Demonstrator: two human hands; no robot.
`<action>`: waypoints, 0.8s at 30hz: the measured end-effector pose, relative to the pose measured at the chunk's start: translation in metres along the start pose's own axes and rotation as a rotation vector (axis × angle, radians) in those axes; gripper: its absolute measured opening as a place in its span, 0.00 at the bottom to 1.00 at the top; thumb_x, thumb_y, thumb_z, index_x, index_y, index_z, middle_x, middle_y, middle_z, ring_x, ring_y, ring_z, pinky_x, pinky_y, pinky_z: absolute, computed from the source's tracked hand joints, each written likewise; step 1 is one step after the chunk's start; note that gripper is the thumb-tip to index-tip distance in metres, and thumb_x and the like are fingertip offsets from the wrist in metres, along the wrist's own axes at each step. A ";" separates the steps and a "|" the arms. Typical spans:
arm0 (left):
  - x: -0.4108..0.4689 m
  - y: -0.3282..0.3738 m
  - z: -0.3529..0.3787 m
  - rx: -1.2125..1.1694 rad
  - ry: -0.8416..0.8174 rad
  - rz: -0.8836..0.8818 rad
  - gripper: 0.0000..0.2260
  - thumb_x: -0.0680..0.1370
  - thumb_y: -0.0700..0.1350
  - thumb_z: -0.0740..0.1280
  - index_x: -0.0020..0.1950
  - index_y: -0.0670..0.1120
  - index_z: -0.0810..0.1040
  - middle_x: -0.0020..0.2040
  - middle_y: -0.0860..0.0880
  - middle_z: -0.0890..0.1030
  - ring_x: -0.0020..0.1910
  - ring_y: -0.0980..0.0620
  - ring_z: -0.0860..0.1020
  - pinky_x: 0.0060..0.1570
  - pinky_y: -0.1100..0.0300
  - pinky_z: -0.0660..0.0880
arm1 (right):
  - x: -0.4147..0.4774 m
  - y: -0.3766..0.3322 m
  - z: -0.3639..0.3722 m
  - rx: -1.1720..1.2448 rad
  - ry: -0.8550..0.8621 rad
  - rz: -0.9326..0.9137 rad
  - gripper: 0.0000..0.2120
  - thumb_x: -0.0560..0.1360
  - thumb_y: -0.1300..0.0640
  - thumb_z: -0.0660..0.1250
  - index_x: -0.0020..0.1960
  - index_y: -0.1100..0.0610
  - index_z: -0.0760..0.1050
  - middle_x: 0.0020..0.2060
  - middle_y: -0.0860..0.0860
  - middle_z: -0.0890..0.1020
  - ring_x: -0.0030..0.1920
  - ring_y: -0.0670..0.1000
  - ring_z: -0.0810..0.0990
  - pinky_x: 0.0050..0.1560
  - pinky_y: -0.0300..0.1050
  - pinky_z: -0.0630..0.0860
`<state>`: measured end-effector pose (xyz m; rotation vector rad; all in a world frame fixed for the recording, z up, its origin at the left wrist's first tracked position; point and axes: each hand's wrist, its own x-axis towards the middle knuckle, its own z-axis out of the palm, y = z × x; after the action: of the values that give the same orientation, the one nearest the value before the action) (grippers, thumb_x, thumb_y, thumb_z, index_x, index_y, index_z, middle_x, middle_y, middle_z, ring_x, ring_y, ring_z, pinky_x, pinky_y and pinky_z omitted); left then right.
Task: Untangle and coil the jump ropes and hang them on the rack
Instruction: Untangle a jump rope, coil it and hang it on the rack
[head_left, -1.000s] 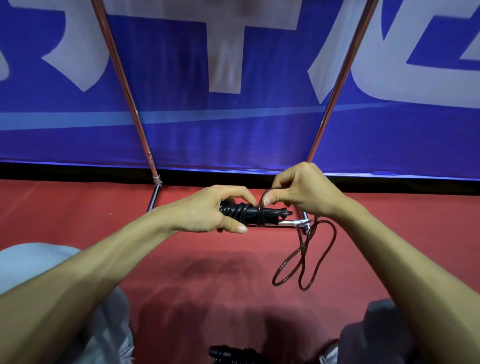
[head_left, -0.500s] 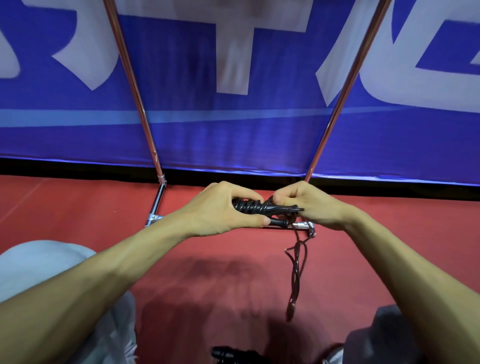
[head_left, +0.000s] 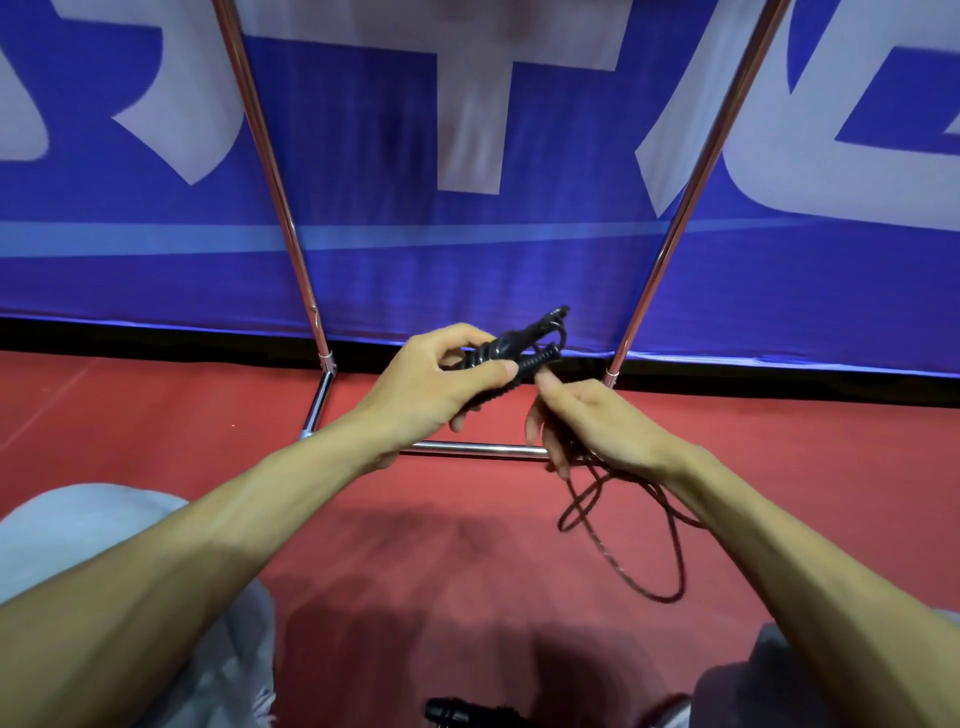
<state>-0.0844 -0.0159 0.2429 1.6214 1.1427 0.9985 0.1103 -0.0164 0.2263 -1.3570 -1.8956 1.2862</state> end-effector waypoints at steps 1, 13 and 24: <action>0.001 -0.001 -0.001 -0.013 0.012 -0.020 0.09 0.76 0.45 0.71 0.55 0.54 0.80 0.32 0.48 0.77 0.27 0.50 0.71 0.25 0.67 0.67 | 0.000 0.002 0.001 -0.067 -0.020 0.019 0.23 0.81 0.44 0.54 0.41 0.62 0.74 0.24 0.56 0.76 0.26 0.55 0.76 0.38 0.49 0.75; 0.006 -0.019 -0.005 0.605 -0.063 0.150 0.06 0.76 0.57 0.68 0.51 0.59 0.75 0.33 0.56 0.72 0.33 0.57 0.70 0.38 0.56 0.71 | -0.023 -0.031 0.009 -1.085 -0.160 -0.039 0.11 0.82 0.49 0.56 0.48 0.57 0.65 0.43 0.58 0.76 0.40 0.59 0.74 0.37 0.47 0.62; 0.001 -0.009 -0.011 0.959 -0.260 0.185 0.14 0.75 0.57 0.69 0.59 0.65 0.72 0.44 0.52 0.72 0.47 0.53 0.74 0.39 0.57 0.66 | -0.027 -0.035 -0.004 -1.174 0.101 -0.584 0.07 0.70 0.63 0.67 0.46 0.55 0.80 0.34 0.50 0.77 0.31 0.56 0.76 0.24 0.46 0.65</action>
<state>-0.0966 -0.0112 0.2371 2.5488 1.3960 0.2893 0.1081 -0.0418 0.2626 -1.0650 -2.7754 -0.2803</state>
